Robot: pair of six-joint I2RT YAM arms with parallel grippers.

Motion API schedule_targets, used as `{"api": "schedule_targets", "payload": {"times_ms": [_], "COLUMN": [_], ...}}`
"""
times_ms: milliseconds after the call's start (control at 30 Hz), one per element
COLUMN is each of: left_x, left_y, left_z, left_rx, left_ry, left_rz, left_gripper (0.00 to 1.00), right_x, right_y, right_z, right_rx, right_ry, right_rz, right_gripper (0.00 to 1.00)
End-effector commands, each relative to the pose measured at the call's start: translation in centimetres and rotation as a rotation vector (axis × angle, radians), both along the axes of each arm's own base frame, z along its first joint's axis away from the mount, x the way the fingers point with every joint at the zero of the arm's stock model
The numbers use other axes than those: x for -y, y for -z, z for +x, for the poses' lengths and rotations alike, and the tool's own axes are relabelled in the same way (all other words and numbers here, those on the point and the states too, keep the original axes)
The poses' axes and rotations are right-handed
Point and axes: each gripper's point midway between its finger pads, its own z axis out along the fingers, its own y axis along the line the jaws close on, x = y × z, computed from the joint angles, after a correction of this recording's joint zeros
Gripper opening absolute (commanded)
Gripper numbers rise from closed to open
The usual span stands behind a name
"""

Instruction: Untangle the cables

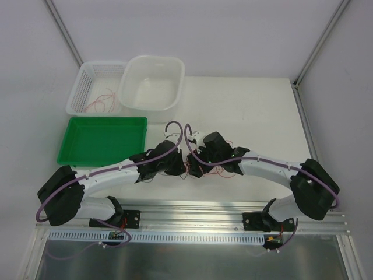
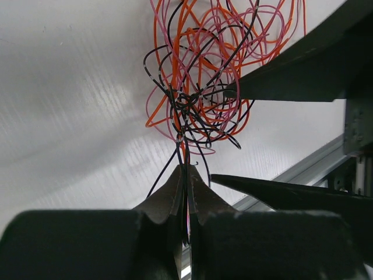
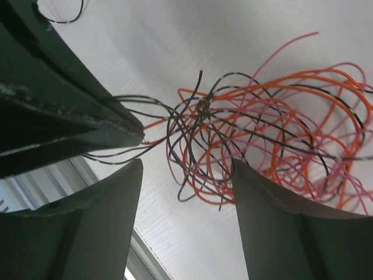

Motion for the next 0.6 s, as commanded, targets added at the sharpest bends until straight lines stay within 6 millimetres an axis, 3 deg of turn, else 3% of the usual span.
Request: {"api": "schedule_targets", "payload": {"times_ms": [0, 67, 167, 200, 267, 300, 400, 433, 500, 533, 567], "left_x": [0.7, 0.5, -0.3, -0.8, -1.5, -2.2, -3.6, -4.6, -5.4, -5.7, -6.4], "left_y": [-1.3, -1.3, -1.1, -0.7, -0.6, -0.2, 0.5, 0.7, 1.2, 1.1, 1.1], "left_z": [0.1, 0.4, 1.0, 1.2, 1.6, 2.2, 3.2, 4.0, 4.6, 5.0, 5.7], "left_rx": [0.034, 0.046, 0.066, 0.071, 0.086, 0.103, 0.091, 0.070, 0.042, 0.030, 0.029], "left_ry": [-0.007, -0.029, -0.088, -0.110, -0.152, -0.192, -0.273, -0.328, -0.369, -0.390, -0.420], "left_rz": [-0.062, -0.061, -0.046, -0.035, -0.022, 0.002, 0.018, 0.010, 0.006, -0.005, -0.005], "left_gripper": [0.00, 0.00, 0.00, 0.00, 0.00, 0.00, 0.00, 0.00, 0.00, 0.00, 0.00], "right_x": [-3.0, -3.3, -3.3, -3.0, -2.1, -1.5, 0.7, 1.3, 3.0, 3.6, 4.6], "right_y": [-0.2, 0.5, 1.2, 0.7, 0.4, -1.0, -2.2, -4.1, -4.7, -6.5, -6.6], "right_z": [0.1, -0.1, -1.3, -1.8, -2.5, -3.0, -4.1, -4.5, -5.5, -5.9, -6.6], "right_rx": [0.027, 0.011, -0.049, -0.050, -0.055, -0.028, -0.023, 0.021, 0.017, 0.068, 0.061], "right_ry": [-0.106, -0.119, -0.161, -0.164, -0.160, -0.159, -0.143, -0.154, -0.155, -0.169, -0.170], "right_rz": [0.117, 0.119, 0.112, 0.119, 0.110, 0.136, 0.100, 0.127, 0.098, 0.131, 0.109], "right_gripper": [0.65, 0.59, 0.31, 0.14, 0.05, 0.01, 0.01, 0.01, 0.01, 0.01, 0.01]}}
